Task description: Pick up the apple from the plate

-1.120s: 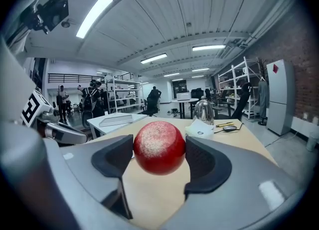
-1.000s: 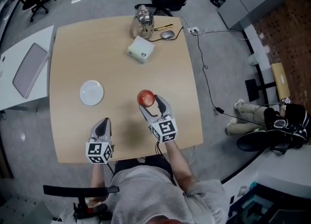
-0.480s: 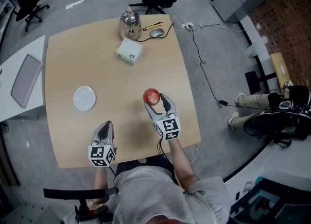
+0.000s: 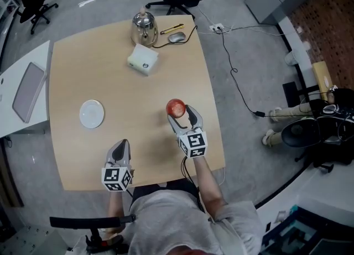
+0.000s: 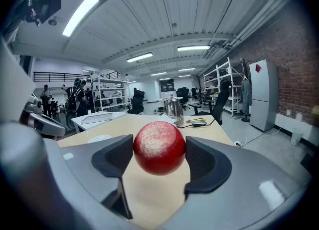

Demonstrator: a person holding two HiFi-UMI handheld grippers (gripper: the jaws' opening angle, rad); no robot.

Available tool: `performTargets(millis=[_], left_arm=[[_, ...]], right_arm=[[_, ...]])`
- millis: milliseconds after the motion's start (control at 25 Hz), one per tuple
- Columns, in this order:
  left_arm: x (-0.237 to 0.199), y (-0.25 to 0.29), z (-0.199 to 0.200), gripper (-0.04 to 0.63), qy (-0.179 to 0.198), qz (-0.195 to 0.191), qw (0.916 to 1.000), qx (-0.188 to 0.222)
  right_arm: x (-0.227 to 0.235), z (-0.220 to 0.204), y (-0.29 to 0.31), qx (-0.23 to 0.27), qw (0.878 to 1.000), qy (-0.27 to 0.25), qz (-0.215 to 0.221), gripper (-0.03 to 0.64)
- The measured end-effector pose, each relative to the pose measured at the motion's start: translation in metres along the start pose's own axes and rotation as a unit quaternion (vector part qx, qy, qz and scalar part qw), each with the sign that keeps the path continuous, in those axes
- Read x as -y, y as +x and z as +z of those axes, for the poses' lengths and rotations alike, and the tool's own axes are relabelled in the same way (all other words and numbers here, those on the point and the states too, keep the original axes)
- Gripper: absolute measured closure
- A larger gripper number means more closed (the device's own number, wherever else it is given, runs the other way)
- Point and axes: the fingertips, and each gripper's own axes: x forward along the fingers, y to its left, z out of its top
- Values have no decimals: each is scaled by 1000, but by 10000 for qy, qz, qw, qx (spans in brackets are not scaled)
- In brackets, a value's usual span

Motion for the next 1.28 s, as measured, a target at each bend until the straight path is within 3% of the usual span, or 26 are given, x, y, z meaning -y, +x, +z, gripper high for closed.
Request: performTargets(millis=[480,720,1000,1280], left_arm=[[14,18,3,575,-67,186,9997,-112],[5,4,4,575,-89,210,9996,-167],[24,47,2,575,-94,307,9992,-249],[24,57,-1,575,-111,380,9987,-327]], right_arm=[[43,-9,19,-157,9999,-26,-22,282],[34,-9,26,-195,9998,-44,-36,282],[85,-27,55,-316,9995,-24,3,282],[101,-46,77,-489,9988,8,0,282]])
